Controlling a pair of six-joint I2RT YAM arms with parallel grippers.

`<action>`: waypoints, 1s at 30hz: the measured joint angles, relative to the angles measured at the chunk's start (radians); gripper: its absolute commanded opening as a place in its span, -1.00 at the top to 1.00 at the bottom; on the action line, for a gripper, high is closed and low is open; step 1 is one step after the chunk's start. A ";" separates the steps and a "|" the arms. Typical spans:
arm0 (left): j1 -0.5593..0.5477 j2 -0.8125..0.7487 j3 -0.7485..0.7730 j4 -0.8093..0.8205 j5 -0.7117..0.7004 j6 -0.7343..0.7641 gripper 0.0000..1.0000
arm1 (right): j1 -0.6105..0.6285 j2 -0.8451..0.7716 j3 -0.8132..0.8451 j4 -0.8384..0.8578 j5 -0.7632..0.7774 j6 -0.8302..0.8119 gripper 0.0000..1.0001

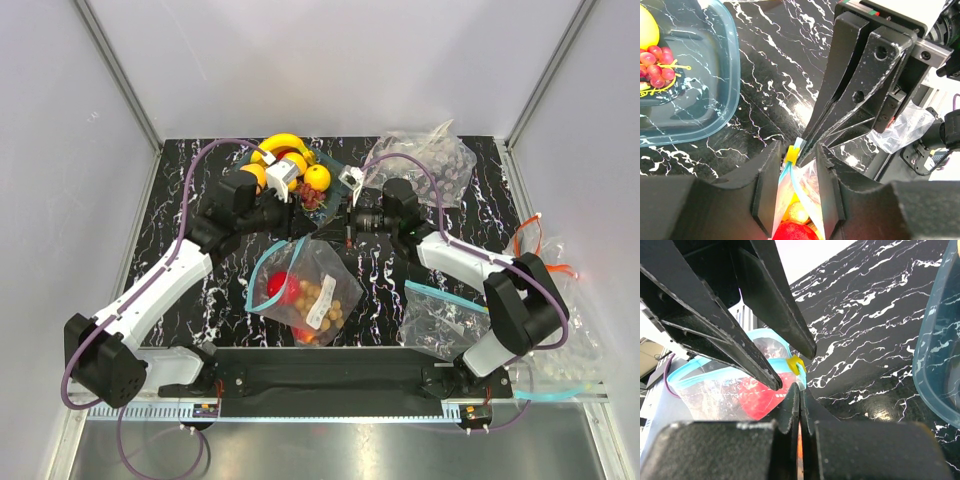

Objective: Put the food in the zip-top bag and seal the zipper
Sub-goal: Zip the zipper food storage bag at the center of the board.

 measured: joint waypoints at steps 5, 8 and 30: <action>-0.003 0.000 0.000 0.000 0.003 0.000 0.33 | -0.002 -0.010 -0.005 0.011 0.000 0.010 1.00; -0.005 0.000 0.000 -0.001 0.006 -0.001 0.56 | -0.006 -0.013 -0.006 0.013 0.000 0.014 1.00; -0.043 0.003 0.000 0.023 -0.006 0.000 0.91 | -0.080 -0.014 -0.058 0.145 -0.024 0.183 1.00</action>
